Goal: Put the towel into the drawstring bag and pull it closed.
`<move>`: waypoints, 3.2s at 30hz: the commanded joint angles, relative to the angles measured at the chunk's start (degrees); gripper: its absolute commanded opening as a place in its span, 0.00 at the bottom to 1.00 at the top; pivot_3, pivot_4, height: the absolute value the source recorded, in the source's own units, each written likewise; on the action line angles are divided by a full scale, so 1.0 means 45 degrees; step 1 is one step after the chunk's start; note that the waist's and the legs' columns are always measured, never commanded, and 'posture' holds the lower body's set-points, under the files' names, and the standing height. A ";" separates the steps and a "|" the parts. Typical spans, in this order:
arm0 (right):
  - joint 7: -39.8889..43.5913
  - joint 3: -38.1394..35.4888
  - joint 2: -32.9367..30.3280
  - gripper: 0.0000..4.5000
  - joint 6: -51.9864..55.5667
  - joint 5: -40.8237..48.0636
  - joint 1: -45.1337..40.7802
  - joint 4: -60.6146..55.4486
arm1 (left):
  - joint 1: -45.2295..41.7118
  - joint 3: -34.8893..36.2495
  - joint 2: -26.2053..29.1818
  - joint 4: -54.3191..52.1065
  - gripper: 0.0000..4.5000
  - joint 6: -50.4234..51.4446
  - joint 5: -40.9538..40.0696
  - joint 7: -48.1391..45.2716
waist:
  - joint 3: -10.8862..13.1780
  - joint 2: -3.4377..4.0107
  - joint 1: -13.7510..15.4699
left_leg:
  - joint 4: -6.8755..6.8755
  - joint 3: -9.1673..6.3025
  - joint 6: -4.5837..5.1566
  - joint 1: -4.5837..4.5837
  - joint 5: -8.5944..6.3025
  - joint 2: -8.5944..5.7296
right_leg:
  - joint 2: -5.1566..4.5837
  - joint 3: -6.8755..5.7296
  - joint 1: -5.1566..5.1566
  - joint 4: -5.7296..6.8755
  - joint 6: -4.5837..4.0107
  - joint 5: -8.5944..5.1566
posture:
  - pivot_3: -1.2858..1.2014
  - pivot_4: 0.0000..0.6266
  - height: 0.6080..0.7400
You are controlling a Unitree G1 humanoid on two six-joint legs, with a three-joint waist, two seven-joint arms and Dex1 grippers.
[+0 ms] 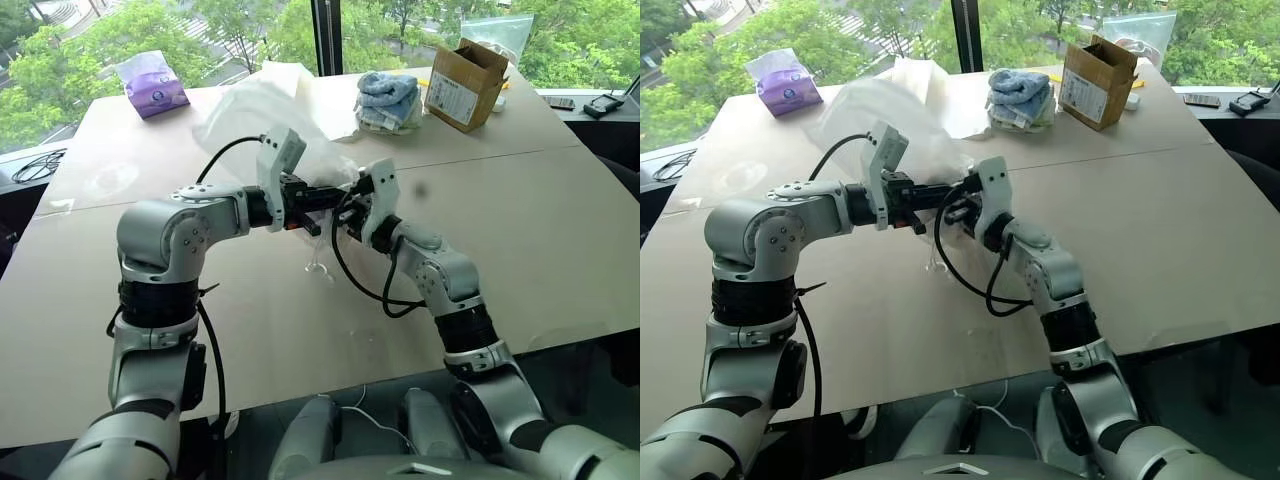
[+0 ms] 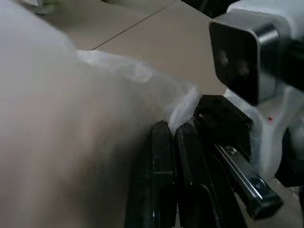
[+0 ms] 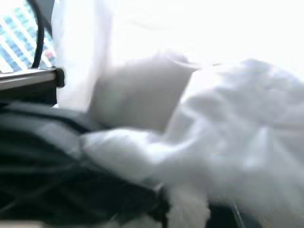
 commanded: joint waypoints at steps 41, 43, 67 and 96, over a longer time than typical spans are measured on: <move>0.0589 0.3341 -0.2997 0.59 -0.1357 -0.2896 0.1426 -0.0790 | -0.1259 -0.0317 -0.0348 0.2387 0.00 -0.1747 0.1014 0.0584 | 0.0005 0.0005 0.0017 | -0.0010 0.0035 -0.0001 0.0005 0.0000 0.0001 | 0.0022 0.0065 -0.0023 0.0011 0.0000 -0.0001 | 0.52 0.24 1.00; 0.0343 0.3402 -0.2955 0.42 -0.1969 -0.3503 0.1255 -0.0324 | -0.1305 -0.0252 -0.0294 0.2309 0.00 -0.1577 0.0939 0.0559 | 0.0005 0.0005 -0.0014 | -0.0013 0.0034 -0.0001 0.0004 0.0000 0.0001 | 0.0021 0.0065 -0.0024 0.0010 0.0000 -0.0001 | 0.52 0.24 1.00; 0.0438 0.0880 -0.1097 0.45 -0.3404 -0.2686 -0.0579 0.2775 | -0.1323 -0.0275 -0.0413 0.2669 0.00 -0.1928 0.1044 0.0479 | 0.0008 0.0012 -0.0090 | -0.0017 0.0032 -0.0002 0.0007 0.0001 0.0003 | 0.0025 0.0067 -0.0024 0.0009 0.0000 0.0000 | 0.52 0.24 1.00; -0.0422 0.0440 -0.3389 0.76 -0.3136 -0.3715 0.1765 0.0449 | -0.1473 -0.0553 -0.0634 0.3331 0.00 -0.2795 0.1614 0.0368 | 0.0010 0.0007 0.0032 | -0.0019 0.0044 -0.0002 0.0010 0.0001 -0.0001 | 0.0024 0.0089 -0.0023 0.0003 0.0000 0.0000 | 0.52 0.24 1.00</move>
